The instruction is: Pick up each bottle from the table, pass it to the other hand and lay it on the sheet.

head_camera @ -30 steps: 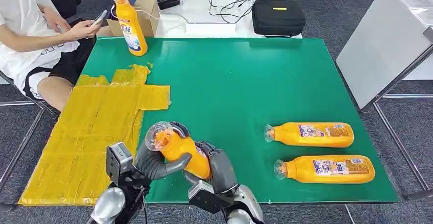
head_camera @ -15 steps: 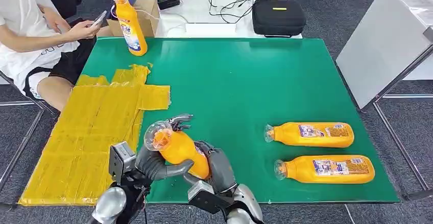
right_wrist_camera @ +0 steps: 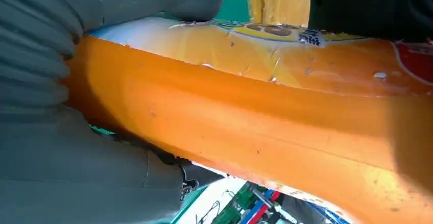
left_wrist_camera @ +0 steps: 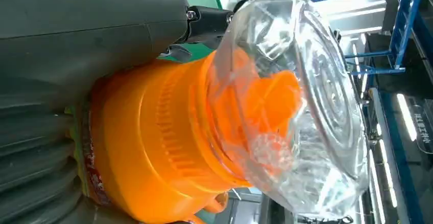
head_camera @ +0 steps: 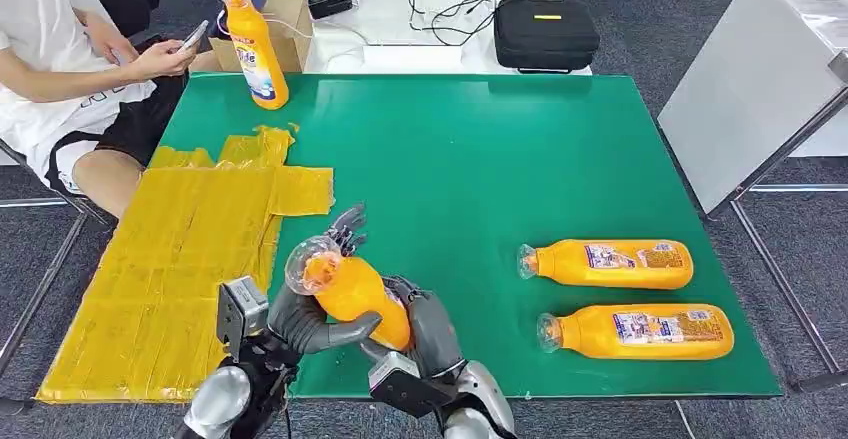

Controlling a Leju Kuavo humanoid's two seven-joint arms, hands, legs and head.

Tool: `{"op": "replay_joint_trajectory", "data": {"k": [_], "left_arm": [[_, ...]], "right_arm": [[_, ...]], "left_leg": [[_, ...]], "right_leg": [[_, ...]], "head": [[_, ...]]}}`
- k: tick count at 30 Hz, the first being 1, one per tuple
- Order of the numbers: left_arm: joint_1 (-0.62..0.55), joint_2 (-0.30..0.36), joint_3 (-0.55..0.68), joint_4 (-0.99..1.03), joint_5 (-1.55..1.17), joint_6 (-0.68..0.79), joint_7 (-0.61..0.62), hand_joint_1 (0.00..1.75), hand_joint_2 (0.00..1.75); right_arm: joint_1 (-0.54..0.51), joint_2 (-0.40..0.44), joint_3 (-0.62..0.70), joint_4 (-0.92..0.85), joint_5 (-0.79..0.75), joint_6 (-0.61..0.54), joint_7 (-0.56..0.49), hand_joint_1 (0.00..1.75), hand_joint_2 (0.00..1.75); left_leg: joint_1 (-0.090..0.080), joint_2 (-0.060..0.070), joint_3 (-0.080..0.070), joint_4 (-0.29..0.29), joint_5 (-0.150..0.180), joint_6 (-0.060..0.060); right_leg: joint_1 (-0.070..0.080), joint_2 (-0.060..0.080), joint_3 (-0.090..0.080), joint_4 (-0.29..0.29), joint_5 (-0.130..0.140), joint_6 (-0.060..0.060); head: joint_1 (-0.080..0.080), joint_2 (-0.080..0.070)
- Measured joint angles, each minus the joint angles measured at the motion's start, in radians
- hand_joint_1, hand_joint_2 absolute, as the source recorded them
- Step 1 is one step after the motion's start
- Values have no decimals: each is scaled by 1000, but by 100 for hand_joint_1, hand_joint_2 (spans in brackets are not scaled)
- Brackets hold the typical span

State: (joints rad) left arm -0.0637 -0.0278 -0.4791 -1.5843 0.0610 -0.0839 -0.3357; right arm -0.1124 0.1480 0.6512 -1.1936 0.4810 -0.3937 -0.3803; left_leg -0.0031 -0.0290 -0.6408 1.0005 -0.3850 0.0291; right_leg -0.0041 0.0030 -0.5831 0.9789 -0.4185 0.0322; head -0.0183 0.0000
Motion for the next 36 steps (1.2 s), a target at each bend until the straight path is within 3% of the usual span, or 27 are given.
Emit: {"op": "replay_joint_trajectory", "data": {"k": [21, 22, 23, 36], "left_arm": [[-5, 0, 0, 0, 15, 14, -5, 175, 175], [-5, 0, 0, 0, 17, 16, -7, 175, 175], [-5, 0, 0, 0, 18, 18, -9, 175, 175], [-7, 1, 11, -21, 8, 60, -23, 175, 175]], "right_arm": [[-10, 4, 2, 8, -1, -28, 0, 175, 175], [-10, 4, 2, 7, -1, -32, 0, 126, 175], [-10, 4, 2, 7, -1, -38, 0, 0, 175], [10, 3, -28, -74, -39, -95, -30, 0, 175]], "left_leg": [[0, 0, 0, 0, 0, 0], [0, 0, 0, 0, 0, 0], [0, 0, 0, 0, 0, 0], [0, 0, 0, 0, 0, 0]], "right_leg": [[0, 0, 0, 0, 0, 0], [0, 0, 0, 0, 0, 0], [0, 0, 0, 0, 0, 0], [0, 0, 0, 0, 0, 0]], "head": [[0, 0], [0, 0], [0, 0], [0, 0]]}}
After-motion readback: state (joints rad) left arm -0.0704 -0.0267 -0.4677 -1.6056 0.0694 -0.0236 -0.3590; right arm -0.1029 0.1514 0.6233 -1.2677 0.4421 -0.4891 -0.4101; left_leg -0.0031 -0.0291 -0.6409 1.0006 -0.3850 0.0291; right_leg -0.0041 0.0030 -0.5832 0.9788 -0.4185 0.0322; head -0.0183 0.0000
